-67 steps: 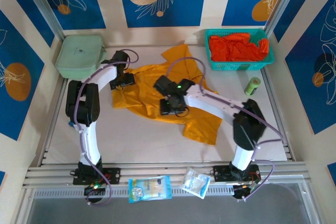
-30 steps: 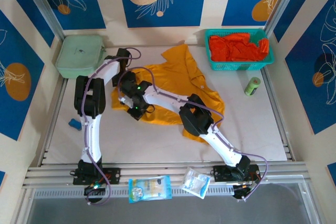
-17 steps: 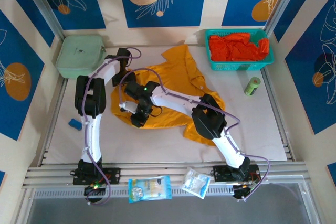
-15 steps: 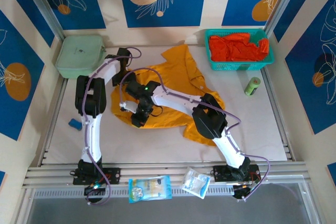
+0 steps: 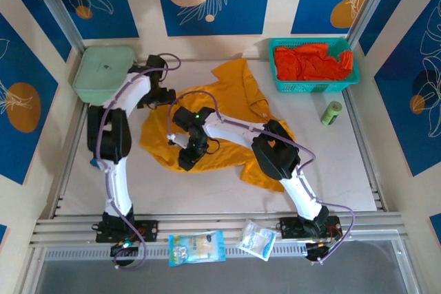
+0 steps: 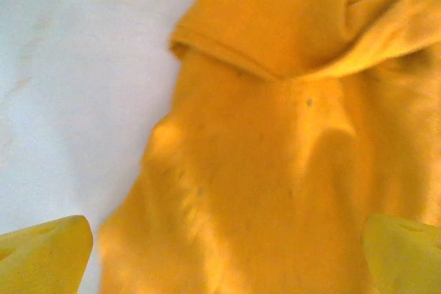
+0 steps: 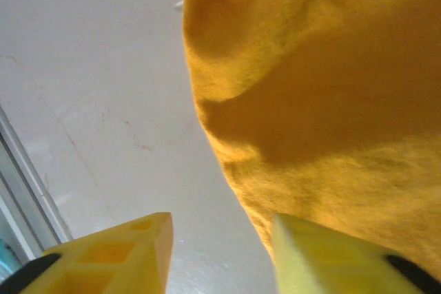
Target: Fold and stack the t-shirts
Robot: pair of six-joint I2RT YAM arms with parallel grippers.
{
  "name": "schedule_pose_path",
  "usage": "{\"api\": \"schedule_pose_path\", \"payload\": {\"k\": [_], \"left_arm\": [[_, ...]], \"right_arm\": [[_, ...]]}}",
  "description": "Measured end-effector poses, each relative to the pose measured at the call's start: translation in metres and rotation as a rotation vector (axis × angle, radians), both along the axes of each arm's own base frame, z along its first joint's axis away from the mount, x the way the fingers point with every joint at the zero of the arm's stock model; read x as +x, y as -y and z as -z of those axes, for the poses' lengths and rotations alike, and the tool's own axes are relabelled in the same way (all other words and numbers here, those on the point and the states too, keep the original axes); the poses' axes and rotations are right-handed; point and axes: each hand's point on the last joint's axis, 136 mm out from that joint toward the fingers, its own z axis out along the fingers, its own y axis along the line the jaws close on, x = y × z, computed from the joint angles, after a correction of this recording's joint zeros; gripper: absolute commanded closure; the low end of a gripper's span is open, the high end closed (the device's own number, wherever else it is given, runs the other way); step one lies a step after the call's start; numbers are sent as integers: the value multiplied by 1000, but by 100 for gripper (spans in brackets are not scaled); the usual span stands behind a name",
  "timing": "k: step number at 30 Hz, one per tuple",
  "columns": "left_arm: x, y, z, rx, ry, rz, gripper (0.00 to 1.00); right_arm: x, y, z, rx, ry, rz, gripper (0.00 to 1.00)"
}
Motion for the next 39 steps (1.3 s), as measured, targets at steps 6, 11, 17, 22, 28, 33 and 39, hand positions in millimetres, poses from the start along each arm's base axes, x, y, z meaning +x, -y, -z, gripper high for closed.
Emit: {"api": "schedule_pose_path", "payload": {"k": [6, 11, 17, 22, 28, 33, 39], "left_arm": [[-72, -14, -80, -72, 188, -65, 16], [-151, -22, -7, -112, 40, -130, 26], [-215, -33, 45, -110, -78, -216, 33], [-196, -29, 43, -151, 3, -262, 41], [-188, -28, 77, -146, -40, -295, 46], [-181, -27, 84, -151, -31, -301, 46], [-173, -25, 88, -158, -13, -302, 51]], "right_arm": [[40, -14, -29, 43, 61, 144, 59], [99, -30, -49, 84, 126, 300, 60], [155, -29, -13, -14, 205, 426, 47], [167, -4, 30, -143, 188, 489, 45], [181, 9, 28, -151, 180, 560, 64], [187, 17, 29, -165, 172, 611, 96], [188, 30, 30, -182, 137, 680, 100]]}}
